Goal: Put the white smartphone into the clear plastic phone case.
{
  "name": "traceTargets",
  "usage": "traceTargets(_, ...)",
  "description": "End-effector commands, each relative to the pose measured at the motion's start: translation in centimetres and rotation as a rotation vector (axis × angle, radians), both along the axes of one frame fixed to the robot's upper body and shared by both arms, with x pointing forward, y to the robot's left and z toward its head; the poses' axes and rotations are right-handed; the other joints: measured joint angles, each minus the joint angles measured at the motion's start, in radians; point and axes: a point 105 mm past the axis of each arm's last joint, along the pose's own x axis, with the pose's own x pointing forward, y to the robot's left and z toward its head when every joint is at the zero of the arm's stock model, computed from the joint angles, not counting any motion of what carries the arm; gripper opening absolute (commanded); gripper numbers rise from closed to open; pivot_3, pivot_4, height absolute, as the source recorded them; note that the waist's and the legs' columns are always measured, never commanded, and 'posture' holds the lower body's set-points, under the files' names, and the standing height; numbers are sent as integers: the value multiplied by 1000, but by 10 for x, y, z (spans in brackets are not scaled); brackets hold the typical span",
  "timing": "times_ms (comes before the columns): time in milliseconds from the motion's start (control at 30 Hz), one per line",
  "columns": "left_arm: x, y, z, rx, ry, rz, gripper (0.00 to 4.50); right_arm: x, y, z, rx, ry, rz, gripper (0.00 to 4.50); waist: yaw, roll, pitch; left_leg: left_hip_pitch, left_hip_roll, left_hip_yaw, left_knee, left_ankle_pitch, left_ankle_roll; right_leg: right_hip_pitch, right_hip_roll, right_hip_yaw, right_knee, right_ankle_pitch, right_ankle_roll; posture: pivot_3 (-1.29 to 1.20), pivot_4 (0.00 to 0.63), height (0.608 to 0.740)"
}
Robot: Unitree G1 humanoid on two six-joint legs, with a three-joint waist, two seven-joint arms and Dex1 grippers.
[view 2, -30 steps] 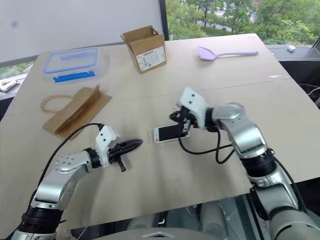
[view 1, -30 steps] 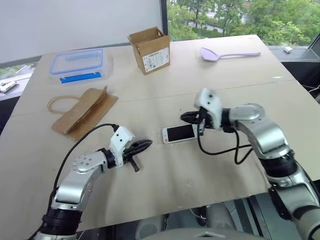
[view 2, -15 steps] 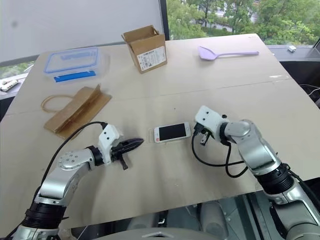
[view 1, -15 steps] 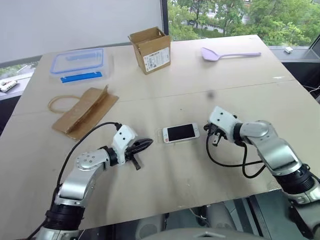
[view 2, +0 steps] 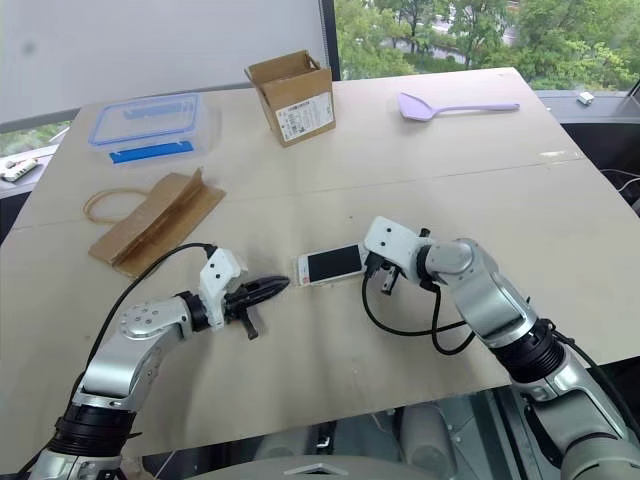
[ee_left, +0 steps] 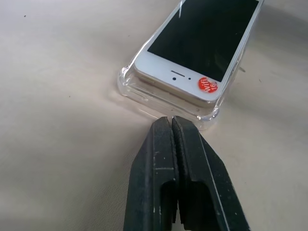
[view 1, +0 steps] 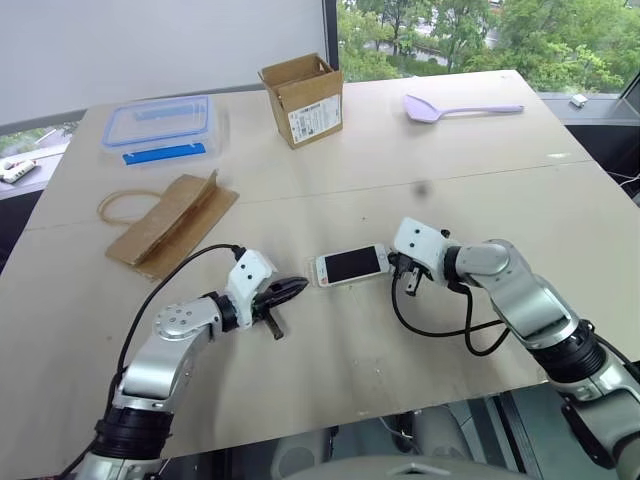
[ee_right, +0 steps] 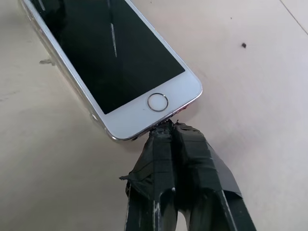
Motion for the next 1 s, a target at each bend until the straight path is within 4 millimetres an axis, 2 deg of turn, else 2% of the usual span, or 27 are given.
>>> traceTargets(33, -6, -17, 1, -17, 1, -64, 64, -6, 17, 8, 5, -33, 90, 27, 0, 0, 0, 0, 0, 0, 0, 0, 0, 0, 0, 0, 0, 0, 0, 0, 150, 740)
traceTargets(133, -5, -17, 1, -17, 2, -65, 64, -10, 25, 1, -17, 0, 138, 27, 0, 0, 0, 0, 0, 0, 0, 0, 0, 0, 0, 0, 0, 0, 0, 0, 150, 740)
traceTargets(333, -5, -17, 1, -13, -2, -71, 64, -3, 34, -6, -15, 26, 166, 27, -5, -1, -1, 2, 0, 0, 0, 0, 0, 1, 0, 0, 1, 0, 0, 0, 150, 740)
traceTargets(600, -6, -27, 11, -12, -27, -108, 64, -12, 40, -1, 42, 15, 234, 27, -5, -1, -1, 3, 0, 0, 1, 0, 0, 1, 0, 0, 3, 0, 0, 0, 150, 740)
traceTargets(767, -7, -32, 14, -14, -27, -122, 64, -15, 45, -5, 55, 35, 269, 27, -5, -1, -1, 3, 0, 0, 1, 0, 0, 1, 0, 0, 3, 0, 0, 0, 150, 740)
traceTargets(1000, -6, -37, 25, -32, -43, -137, 64, -14, 24, 2, 83, 34, 225, 27, 0, -1, -1, 2, 0, 0, 1, 0, 0, 1, 0, 0, 2, 0, 0, 0, 150, 740)
